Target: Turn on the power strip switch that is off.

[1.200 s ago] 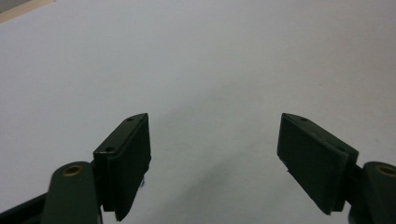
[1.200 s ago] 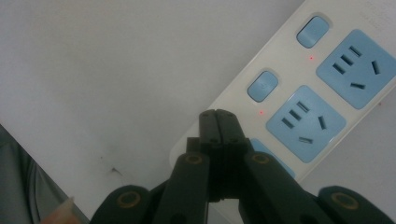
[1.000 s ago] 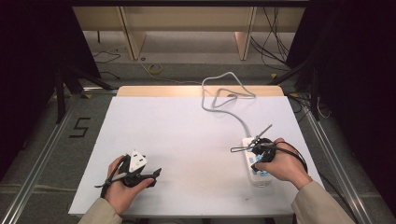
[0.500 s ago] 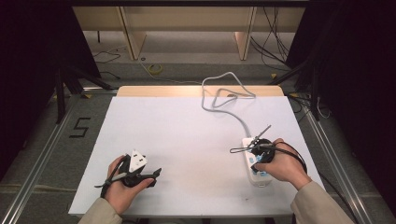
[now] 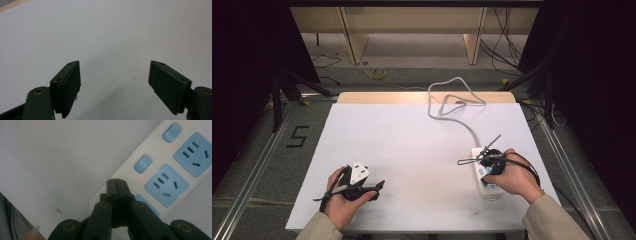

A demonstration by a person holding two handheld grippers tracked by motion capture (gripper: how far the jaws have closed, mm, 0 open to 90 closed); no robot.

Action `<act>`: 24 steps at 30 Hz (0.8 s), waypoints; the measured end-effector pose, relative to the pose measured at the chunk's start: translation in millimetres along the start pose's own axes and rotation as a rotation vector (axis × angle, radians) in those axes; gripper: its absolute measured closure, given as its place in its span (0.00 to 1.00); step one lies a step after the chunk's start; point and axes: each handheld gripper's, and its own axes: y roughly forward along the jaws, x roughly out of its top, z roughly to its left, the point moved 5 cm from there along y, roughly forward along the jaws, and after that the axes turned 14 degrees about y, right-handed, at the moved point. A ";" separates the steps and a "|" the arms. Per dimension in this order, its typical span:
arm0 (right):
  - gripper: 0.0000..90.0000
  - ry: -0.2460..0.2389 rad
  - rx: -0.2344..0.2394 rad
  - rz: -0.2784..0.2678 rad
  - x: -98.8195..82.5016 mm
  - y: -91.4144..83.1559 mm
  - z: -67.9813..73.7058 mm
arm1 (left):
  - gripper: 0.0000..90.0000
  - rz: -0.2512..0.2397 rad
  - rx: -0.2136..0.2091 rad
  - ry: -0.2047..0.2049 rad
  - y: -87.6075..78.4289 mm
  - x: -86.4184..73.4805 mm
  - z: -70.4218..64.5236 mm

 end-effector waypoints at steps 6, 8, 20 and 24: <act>1.00 -0.004 -0.005 0.003 0.0 1.0 -0.2 | 0.29 0.000 0.000 -0.001 0.0 -0.1 0.2; 1.00 -0.002 -0.003 0.002 0.1 1.8 0.1 | 0.29 0.000 0.000 -0.001 0.0 -0.2 0.1; 1.00 0.001 -0.003 0.007 -0.4 2.6 0.6 | 0.29 0.001 0.000 0.001 -0.1 -0.3 0.3; 1.00 0.002 -0.007 0.008 -0.6 2.9 1.0 | 0.29 0.000 0.001 0.002 -0.2 -0.2 0.3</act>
